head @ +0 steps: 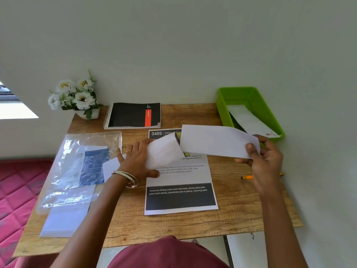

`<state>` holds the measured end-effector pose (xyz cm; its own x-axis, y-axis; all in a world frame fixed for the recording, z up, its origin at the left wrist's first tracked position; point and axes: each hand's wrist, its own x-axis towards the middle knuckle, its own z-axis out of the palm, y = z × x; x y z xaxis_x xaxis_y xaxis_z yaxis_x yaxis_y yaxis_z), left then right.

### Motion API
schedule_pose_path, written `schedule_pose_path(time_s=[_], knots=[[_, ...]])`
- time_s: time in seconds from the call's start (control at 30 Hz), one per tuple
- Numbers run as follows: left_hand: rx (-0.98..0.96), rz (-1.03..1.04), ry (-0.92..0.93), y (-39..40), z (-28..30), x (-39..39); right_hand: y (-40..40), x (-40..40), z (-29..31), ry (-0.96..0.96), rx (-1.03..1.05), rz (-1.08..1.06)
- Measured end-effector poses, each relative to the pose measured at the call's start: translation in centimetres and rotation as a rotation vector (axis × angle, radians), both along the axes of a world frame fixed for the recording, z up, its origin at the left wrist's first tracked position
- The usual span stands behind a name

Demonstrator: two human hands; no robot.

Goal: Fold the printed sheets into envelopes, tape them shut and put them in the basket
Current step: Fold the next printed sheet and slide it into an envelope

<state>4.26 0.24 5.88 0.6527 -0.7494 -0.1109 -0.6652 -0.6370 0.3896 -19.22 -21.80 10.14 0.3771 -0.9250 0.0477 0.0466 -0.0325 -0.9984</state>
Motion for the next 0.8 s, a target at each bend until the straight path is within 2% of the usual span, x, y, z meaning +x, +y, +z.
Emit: schedule_pose_path(time_s=[0.2,0.6,0.8], knots=[[0.041,-0.030,-0.094,-0.4,0.1,-0.7,-0.7,-0.1,0.2,0.103,-0.009,0.070],[0.078,-0.103,-0.176,-0.7,-0.7,-1.9,-1.3,0.7,0.5,0.154,0.002,0.166],[0.034,-0.111,-0.095,-1.4,-0.3,-2.8,2.3,3.8,-0.3,0.126,-0.021,0.011]])
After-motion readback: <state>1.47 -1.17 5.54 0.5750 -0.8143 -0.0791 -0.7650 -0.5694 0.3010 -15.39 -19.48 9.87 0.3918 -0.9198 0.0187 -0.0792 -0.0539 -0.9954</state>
